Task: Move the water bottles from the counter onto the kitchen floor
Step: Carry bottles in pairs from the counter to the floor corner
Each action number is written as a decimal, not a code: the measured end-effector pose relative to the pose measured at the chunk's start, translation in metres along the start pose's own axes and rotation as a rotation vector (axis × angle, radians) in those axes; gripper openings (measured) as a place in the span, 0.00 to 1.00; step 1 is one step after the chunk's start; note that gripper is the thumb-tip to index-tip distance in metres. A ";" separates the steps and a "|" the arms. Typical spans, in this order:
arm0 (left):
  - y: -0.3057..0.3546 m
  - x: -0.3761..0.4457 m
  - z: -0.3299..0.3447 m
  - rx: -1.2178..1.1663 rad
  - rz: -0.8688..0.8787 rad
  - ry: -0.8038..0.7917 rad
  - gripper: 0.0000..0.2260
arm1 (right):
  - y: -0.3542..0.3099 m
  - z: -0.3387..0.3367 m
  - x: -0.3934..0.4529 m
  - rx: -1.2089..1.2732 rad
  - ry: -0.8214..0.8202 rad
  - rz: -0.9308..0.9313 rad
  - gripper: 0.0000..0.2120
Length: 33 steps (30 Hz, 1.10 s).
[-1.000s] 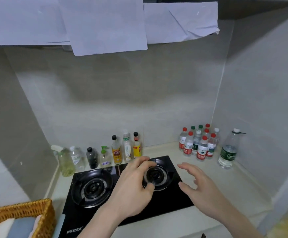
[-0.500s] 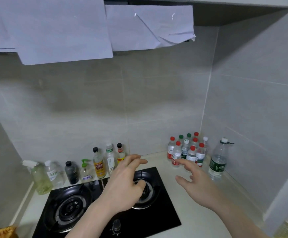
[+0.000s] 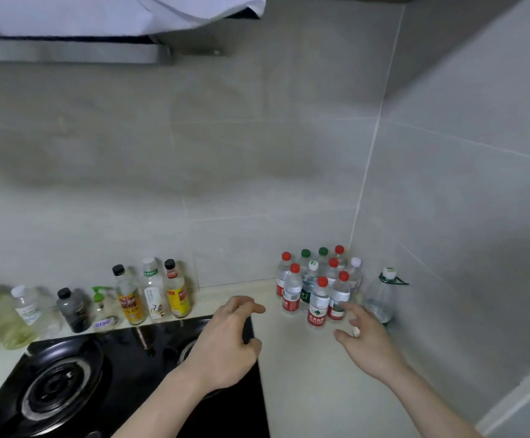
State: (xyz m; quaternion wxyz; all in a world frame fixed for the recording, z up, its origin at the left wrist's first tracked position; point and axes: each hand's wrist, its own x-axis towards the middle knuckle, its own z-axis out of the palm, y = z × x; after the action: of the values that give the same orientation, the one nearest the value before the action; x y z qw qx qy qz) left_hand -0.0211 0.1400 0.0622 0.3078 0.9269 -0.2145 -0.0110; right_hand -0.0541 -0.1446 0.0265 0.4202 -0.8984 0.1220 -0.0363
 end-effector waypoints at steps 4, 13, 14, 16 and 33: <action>0.010 0.042 0.031 -0.050 -0.056 -0.062 0.26 | 0.027 -0.029 0.049 -0.043 0.118 0.034 0.27; 0.033 0.164 0.101 0.013 -0.166 -0.288 0.26 | 0.077 -0.069 0.126 -0.240 0.178 0.190 0.33; 0.036 0.176 0.107 0.024 -0.177 -0.309 0.26 | 0.082 -0.069 0.131 -0.282 0.144 0.194 0.32; 0.038 0.201 0.121 0.068 -0.197 -0.345 0.27 | 0.087 -0.070 0.139 -0.321 0.123 0.203 0.30; 0.034 0.282 0.228 0.359 -0.120 -0.363 0.30 | 0.111 -0.065 0.157 -0.384 0.034 0.018 0.10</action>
State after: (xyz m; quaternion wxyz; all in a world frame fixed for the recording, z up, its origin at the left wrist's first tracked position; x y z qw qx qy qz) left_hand 0.1870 -0.1278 -0.0711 0.0936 0.9606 -0.2093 -0.1573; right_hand 0.0660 -0.3007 -0.0225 0.2394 -0.9602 0.1418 -0.0239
